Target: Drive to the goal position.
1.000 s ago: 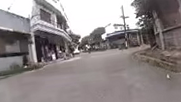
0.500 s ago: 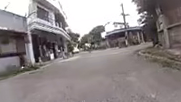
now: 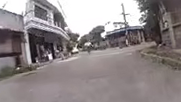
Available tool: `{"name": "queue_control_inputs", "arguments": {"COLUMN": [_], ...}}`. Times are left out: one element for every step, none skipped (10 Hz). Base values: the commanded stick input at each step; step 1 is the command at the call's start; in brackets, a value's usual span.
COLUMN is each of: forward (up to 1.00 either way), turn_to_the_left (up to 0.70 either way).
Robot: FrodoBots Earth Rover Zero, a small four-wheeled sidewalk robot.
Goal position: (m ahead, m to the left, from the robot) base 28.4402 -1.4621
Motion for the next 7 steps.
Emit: {"name": "queue_control_inputs", "arguments": {"forward": [0.7, 0.7, 0.7, 0.7, 0.7, 0.7, 0.7], "turn_to_the_left": [0.0, 0.0, 0.0, 0.0, 0.0, 0.0, 0.0]}}
